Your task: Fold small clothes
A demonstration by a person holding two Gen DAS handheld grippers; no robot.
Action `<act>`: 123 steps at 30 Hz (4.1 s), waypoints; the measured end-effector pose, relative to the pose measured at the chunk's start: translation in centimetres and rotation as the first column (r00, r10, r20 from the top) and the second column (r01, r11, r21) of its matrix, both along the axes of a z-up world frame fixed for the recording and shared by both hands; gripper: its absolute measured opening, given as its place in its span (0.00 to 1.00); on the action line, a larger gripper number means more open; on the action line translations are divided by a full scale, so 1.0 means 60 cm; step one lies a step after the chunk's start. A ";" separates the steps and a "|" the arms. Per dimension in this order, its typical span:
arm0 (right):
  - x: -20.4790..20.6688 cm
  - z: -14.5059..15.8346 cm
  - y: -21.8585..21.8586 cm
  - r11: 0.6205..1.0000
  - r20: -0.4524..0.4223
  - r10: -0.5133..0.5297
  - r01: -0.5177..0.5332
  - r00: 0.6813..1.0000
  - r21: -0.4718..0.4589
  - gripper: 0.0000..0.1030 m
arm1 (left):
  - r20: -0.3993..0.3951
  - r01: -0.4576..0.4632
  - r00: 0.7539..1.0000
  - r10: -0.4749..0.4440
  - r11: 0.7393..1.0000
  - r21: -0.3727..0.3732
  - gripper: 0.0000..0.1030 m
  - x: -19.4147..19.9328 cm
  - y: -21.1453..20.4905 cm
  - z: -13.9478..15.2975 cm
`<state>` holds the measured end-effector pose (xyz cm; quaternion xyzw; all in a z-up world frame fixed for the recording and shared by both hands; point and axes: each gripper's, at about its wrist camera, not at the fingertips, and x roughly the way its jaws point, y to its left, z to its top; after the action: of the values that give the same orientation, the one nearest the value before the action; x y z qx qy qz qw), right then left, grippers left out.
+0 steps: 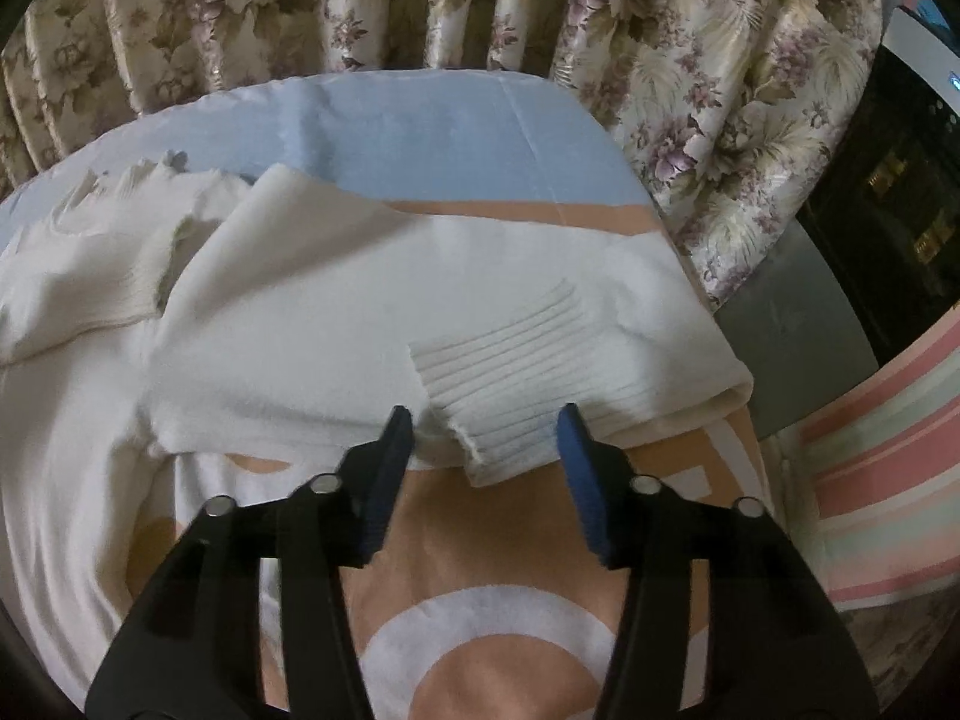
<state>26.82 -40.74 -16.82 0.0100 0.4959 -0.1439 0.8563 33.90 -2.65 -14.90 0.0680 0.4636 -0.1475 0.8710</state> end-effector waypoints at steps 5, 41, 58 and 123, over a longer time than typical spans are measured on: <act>0.009 0.006 -0.025 0.992 0.025 -0.058 0.055 0.998 0.110 0.12 | 0.004 -0.005 1.000 0.005 1.000 0.005 0.86 0.004 0.005 -0.005; 0.058 0.058 0.139 0.962 0.184 0.163 -0.197 0.969 0.186 0.36 | -0.116 0.162 0.978 -0.176 0.980 -0.119 0.53 0.056 -0.158 -0.077; 0.063 0.047 0.051 0.950 0.182 -0.001 -0.056 0.983 0.307 0.46 | 0.024 0.096 0.995 -0.095 0.993 -0.064 0.10 0.038 -0.042 -0.013; 0.149 0.063 0.174 0.917 0.208 0.271 -0.318 0.940 0.241 0.13 | 0.052 -0.109 0.993 0.110 0.994 -0.033 0.68 0.022 0.160 0.011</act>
<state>35.78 -30.32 -13.06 0.0642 0.4317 0.0575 0.8979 35.22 6.97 -14.23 0.0334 0.4409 -0.1045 0.8908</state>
